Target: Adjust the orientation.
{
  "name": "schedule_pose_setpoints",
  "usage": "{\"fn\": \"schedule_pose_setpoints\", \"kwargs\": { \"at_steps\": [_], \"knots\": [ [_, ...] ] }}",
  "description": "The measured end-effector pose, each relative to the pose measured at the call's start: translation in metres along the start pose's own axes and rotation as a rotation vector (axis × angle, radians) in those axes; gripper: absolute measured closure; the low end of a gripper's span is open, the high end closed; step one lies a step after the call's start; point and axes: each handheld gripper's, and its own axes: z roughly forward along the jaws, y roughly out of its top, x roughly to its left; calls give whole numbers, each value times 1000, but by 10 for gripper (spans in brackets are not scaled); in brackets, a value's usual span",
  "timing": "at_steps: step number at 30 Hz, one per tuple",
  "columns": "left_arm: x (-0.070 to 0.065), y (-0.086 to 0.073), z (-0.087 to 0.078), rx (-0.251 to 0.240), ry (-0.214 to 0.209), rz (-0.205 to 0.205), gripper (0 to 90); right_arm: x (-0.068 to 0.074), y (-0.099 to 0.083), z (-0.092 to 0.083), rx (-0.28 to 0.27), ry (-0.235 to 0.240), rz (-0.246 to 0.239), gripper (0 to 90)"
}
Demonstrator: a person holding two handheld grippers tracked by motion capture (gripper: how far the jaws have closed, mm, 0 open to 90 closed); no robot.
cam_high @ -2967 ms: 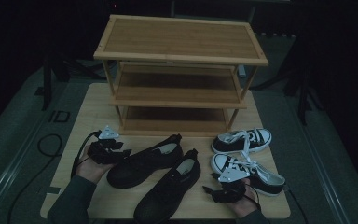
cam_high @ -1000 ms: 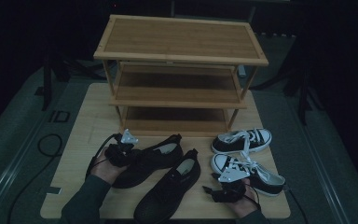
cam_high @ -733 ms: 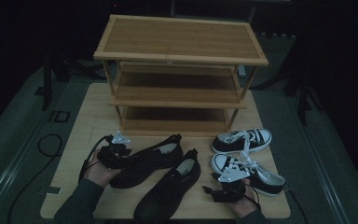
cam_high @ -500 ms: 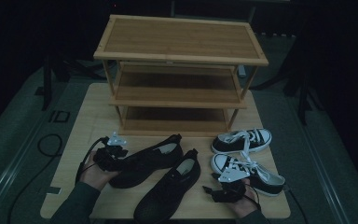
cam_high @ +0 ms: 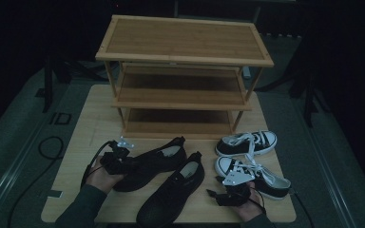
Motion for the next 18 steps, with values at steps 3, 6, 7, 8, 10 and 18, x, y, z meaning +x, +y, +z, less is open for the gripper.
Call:
{"fn": "schedule_pose_setpoints", "kwargs": {
  "at_steps": [3,6,7,8,10,18],
  "knots": [
    [-5,2,-2,4,19,15,849,0,0,0,0,0,-1,365],
    [-6,3,-6,4,38,27,895,0,0,0,0,0,-1,365],
    [-5,3,-7,-3,37,23,896,0,0,0,0,0,-1,365],
    [-4,3,-8,-10,46,26,898,0,0,0,0,0,-1,365],
    [-1,2,-10,-26,46,14,900,0,0,0,0,0,0,365],
    [5,11,-13,-67,53,2,900,0,0,0,-1,0,-1,365]
  ]
}}
